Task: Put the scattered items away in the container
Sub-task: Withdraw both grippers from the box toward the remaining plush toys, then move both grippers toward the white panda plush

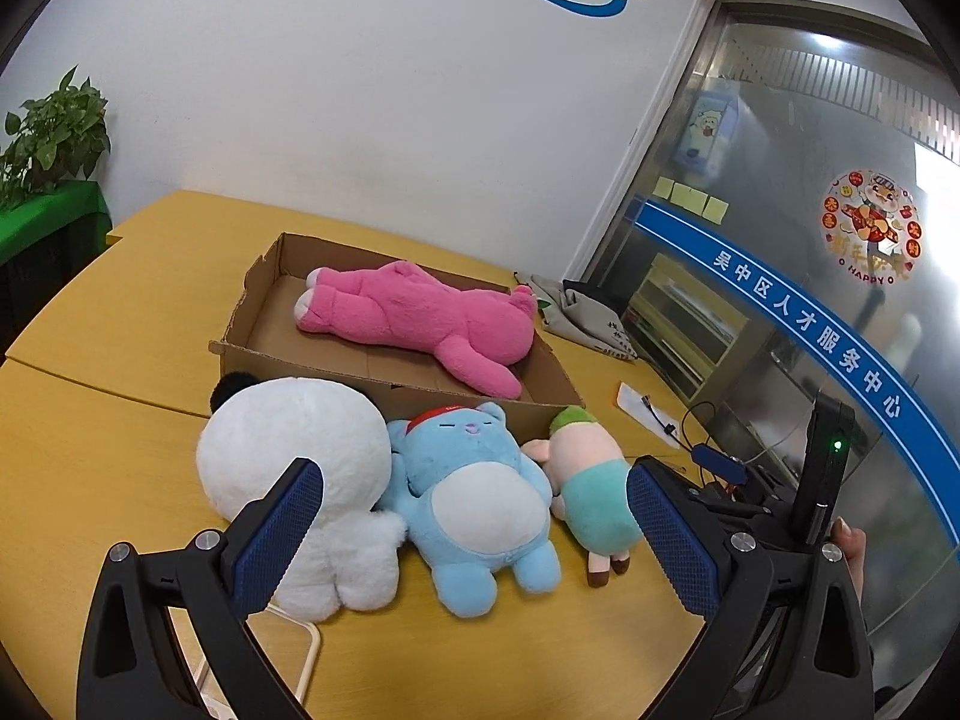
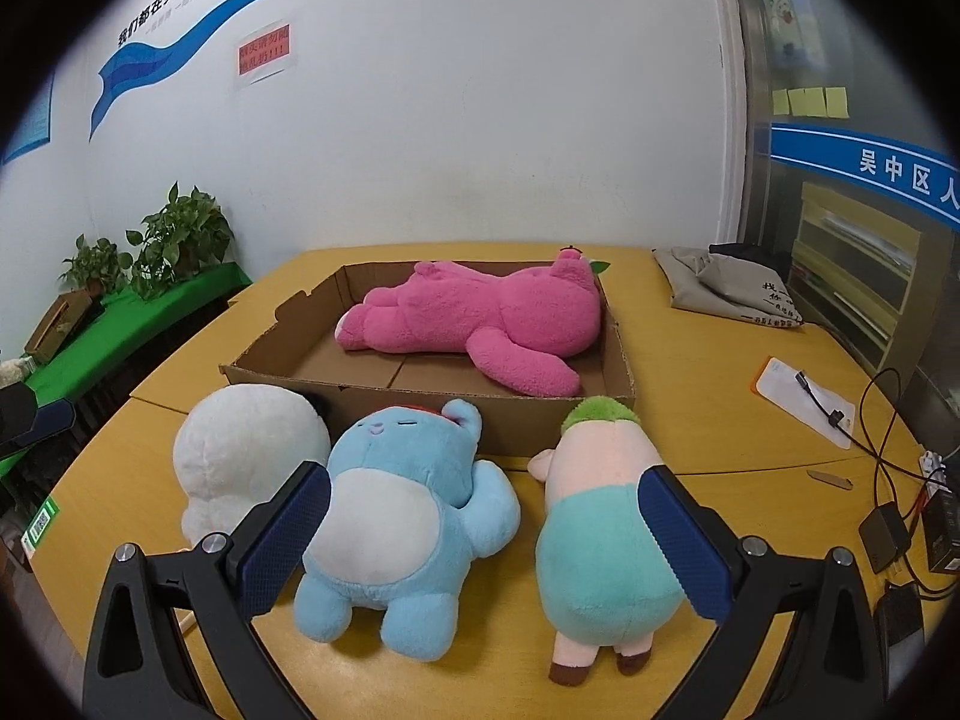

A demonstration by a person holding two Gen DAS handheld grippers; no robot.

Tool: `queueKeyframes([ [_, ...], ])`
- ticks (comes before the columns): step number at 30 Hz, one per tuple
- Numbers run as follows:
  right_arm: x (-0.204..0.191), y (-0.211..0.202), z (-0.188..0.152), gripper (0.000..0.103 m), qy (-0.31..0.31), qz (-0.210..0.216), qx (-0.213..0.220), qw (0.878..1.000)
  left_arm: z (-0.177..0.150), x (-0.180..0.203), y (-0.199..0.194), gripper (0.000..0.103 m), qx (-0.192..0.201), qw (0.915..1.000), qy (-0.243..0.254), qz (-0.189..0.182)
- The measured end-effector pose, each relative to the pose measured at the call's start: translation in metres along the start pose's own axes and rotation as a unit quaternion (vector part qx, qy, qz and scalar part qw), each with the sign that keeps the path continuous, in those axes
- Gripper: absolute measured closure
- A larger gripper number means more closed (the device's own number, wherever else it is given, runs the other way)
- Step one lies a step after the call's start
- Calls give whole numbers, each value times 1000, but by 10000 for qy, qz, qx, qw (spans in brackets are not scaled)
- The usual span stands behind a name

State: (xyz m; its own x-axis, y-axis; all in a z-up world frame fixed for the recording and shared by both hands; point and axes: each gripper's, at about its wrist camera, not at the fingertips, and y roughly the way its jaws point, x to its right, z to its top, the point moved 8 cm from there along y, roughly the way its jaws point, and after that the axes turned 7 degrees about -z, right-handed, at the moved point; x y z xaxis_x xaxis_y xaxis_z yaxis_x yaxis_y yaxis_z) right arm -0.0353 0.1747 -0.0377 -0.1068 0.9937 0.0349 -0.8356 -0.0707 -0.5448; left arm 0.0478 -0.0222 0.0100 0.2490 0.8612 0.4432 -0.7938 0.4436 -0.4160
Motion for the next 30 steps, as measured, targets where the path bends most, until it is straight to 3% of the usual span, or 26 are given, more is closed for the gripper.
queueKeyframes([
  [7, -18, -5, 0, 0, -243, -299, -47, 9992, -8, -6, -13, 0, 63, 9998, 127, 109],
  [16, -34, -31, 16, 0, -588, -813, 347, 9943, -17, -17, -16, 0, 38, 9997, 130, 182],
  [30, -49, -36, 16, 0, -763, -795, 369, 9932, -19, -18, -17, 0, 62, 9996, 196, 168],
])
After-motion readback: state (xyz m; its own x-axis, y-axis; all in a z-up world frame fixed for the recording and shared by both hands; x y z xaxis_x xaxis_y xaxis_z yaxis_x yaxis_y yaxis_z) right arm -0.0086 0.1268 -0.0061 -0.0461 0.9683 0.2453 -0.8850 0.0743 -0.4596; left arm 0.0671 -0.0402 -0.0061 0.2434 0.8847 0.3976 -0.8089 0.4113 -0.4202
